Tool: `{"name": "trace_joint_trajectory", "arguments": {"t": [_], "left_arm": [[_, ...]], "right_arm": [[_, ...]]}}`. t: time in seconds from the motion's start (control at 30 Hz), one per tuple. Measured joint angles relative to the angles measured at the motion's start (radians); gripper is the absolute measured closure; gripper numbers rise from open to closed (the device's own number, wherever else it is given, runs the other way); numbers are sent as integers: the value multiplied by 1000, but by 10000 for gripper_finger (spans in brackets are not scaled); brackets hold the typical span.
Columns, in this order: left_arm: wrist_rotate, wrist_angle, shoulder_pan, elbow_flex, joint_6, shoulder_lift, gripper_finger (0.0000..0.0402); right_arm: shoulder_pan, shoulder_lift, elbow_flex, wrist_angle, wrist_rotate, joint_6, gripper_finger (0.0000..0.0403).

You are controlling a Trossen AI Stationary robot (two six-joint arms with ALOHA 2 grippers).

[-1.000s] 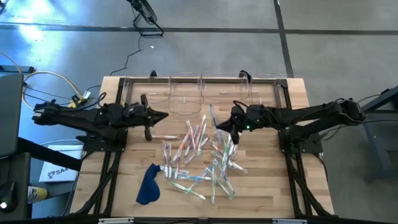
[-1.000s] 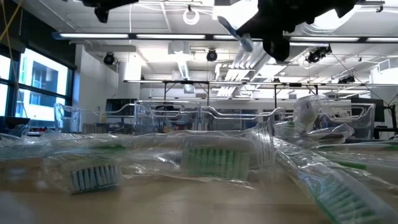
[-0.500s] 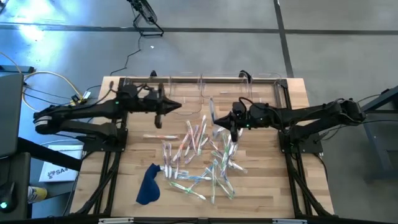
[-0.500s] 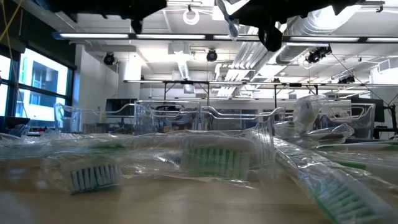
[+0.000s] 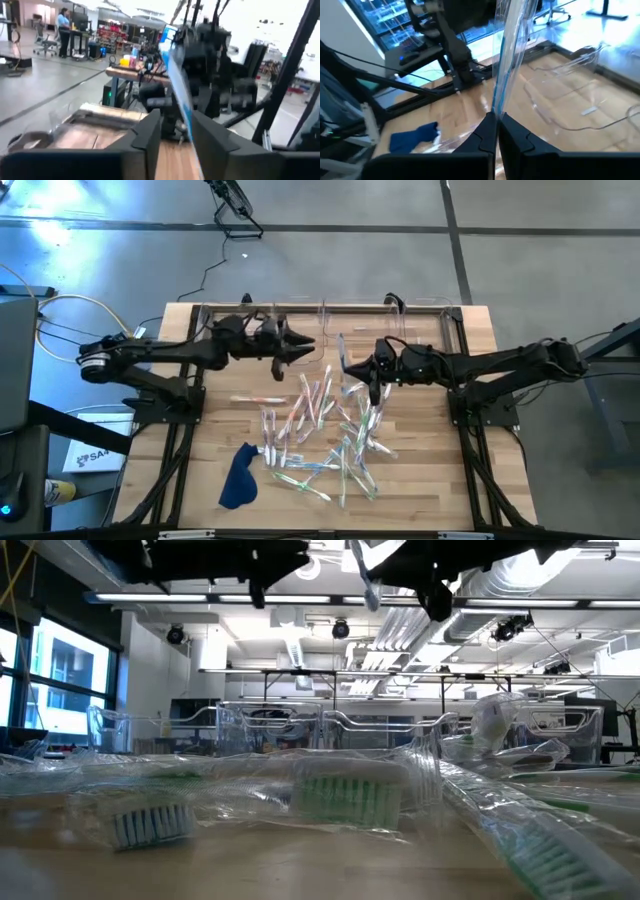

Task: Pick & Place Toothbrushes
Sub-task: Put the blue toothbrush into the left transparent bin

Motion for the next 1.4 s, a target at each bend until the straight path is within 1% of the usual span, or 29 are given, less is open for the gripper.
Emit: {"name": "trace_joint_trajectory", "arguments": {"t": [0.1, 0.17, 0.27, 0.33, 0.4, 0.47, 0.6, 0.7, 0.93, 1.1, 1.23, 1.4], "left_arm": [[59, -5, 0, 74, 0, 52, 259], [80, -14, -1, 122, -3, 84, 255], [84, -67, 0, 187, -2, 124, 255], [82, -126, 0, 221, 2, 141, 254], [81, -168, 0, 241, 9, 151, 254], [82, -188, 0, 254, 8, 159, 254], [82, -187, 0, 271, 6, 173, 254], [82, -198, 0, 271, 1, 173, 254], [82, -217, -2, 271, 1, 173, 254], [79, -208, -35, 271, 1, 205, 254], [50, -203, -54, 270, 1, 230, 254], [47, -109, -53, 271, 1, 233, 254]], "right_arm": [[0, 10, 0, -1, 21, -32, 399], [1, 20, 0, 14, 40, -55, 399], [13, 23, 0, 12, 80, -79, 399], [26, 22, 0, 21, 127, -103, 399], [40, 16, 0, 22, 169, -132, 399], [48, 15, 0, 22, 177, -161, 399], [48, 15, 0, 22, 177, -172, 399], [48, 15, 0, 33, 204, -181, 399], [48, 20, 0, 45, 202, -191, 399], [48, 21, 0, 44, 202, -191, 399], [48, 22, 0, 41, 202, -190, 399], [48, 22, 0, 35, 200, -188, 399]]}}
